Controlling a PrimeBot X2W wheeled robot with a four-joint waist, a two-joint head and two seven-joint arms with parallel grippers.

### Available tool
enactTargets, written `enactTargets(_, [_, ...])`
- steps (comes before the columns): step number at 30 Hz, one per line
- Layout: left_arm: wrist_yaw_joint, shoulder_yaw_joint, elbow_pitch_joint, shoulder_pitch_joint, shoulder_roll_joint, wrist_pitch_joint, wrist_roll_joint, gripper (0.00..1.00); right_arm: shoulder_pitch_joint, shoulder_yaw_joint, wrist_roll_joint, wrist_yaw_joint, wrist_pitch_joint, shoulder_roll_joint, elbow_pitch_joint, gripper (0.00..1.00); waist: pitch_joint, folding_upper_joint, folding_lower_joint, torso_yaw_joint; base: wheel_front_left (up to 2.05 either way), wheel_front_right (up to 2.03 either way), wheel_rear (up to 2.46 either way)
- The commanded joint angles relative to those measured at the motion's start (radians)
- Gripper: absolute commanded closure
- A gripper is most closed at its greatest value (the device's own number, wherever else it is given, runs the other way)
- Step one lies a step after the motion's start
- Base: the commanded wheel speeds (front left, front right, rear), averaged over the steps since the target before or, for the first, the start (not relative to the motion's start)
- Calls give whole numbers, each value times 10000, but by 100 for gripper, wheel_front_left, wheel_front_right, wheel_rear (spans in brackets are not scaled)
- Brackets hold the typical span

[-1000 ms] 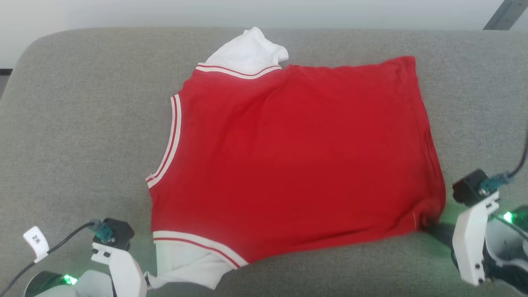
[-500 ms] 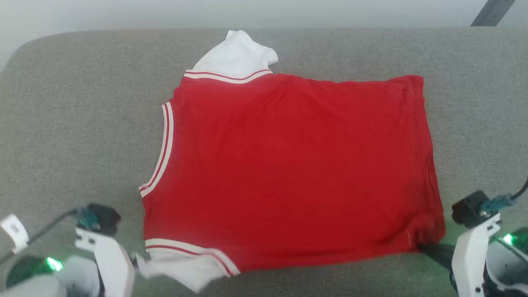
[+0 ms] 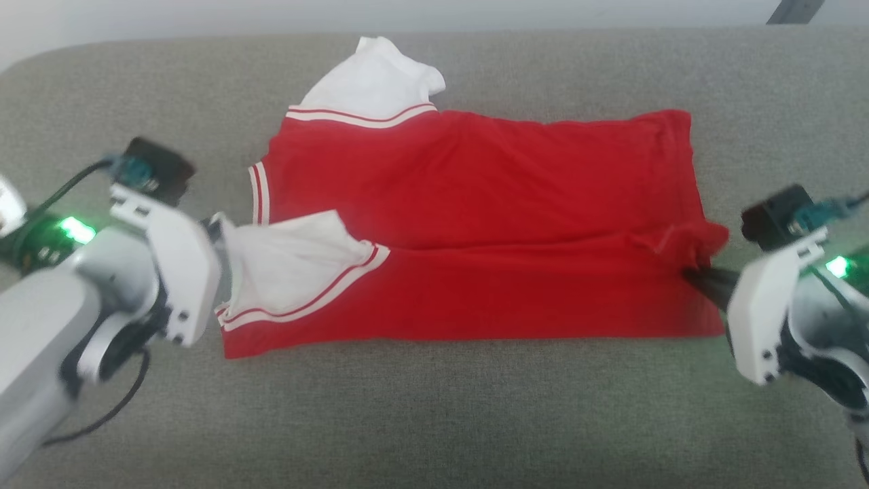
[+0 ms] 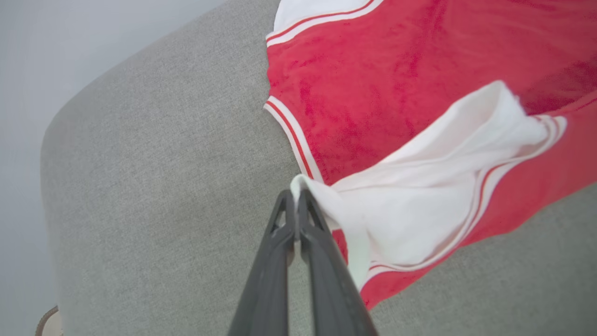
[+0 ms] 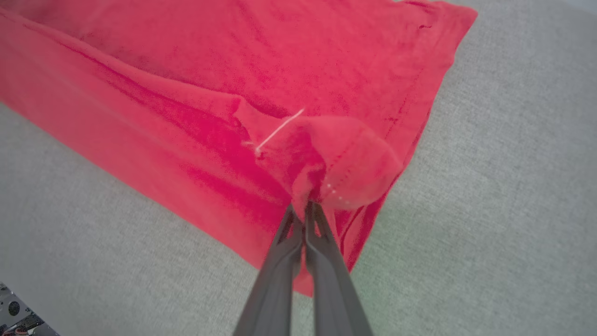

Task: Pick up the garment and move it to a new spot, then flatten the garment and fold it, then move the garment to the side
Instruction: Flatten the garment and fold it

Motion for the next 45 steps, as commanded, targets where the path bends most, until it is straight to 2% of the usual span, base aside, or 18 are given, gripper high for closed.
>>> enactTargets(1, [-329,-91,670,-428,-445,2,115,100,-475,182,-94,-3,-21,189,315,100,175,1,0,-41,0,0,0])
enactTargets(3, [-746,-232,1569,-824,-962,3,208,100,-991,468,-203,-3,-94,255,762,100,319,1,0,-73,0,0,0])
enactTargets(4, [-746,-232,1569,-824,-962,3,208,100,-991,468,-203,-3,-94,255,762,100,319,1,0,-73,0,0,0])
enactTargets(9, [-1605,-462,3748,-1432,-2020,68,40,100,-1980,1130,-112,-1,-380,550,2001,100,615,1,0,-125,0,0,0])
enactTargets(16, [-2419,-587,6181,-1776,-3137,335,-424,100,-2780,1926,119,-3,-782,728,3331,100,754,1,0,-94,0,0,0])
enactTargets(17, [-2535,-591,6736,-1811,-3351,490,-575,87,-2936,2094,236,-1,-884,781,3576,89,725,1,0,-99,0,0,0])
enactTargets(18, [-2613,-602,6953,-1847,-3436,522,-621,61,-3008,2176,271,-1,-905,761,3655,66,702,1,0,-98,0,0,0])
enactTargets(19, [-2625,-538,7151,-1916,-3521,545,-723,51,-3100,2234,315,-3,-963,752,3742,53,672,1,0,-96,0,0,0])
enactTargets(20, [-2607,-493,7330,-1972,-3591,618,-800,15,-3165,2263,361,-3,-1010,751,3818,0,623,1,0,-92,0,0,0])
enactTargets(21, [-2590,-497,7476,-2039,-3632,722,-834,0,-3197,2289,429,-3,-1060,737,3871,0,572,1,0,-84,0,0,0])
enactTargets(27, [-2675,-530,7546,-2425,-3554,949,-719,0,-3262,2131,566,-1,-1616,548,3791,0,238,1,0,52,0,0,0])
enactTargets(32, [-2511,-560,6919,-2295,-3309,1148,-754,0,-2858,1556,349,-1,-2441,345,3436,0,-19,1,0,282,0,0,0])
enactTargets(39, [-1860,-624,5233,-1502,-2811,1392,-914,0,-2066,-85,-653,-1,-3977,627,2696,0,-217,1,0,554,0,0,0])
enactTargets(45, [-1102,-631,3585,-609,-2257,1552,-1093,0,-1307,-2173,-2280,-1,-5109,1480,1707,0,-211,1,0,517,0,0,0])
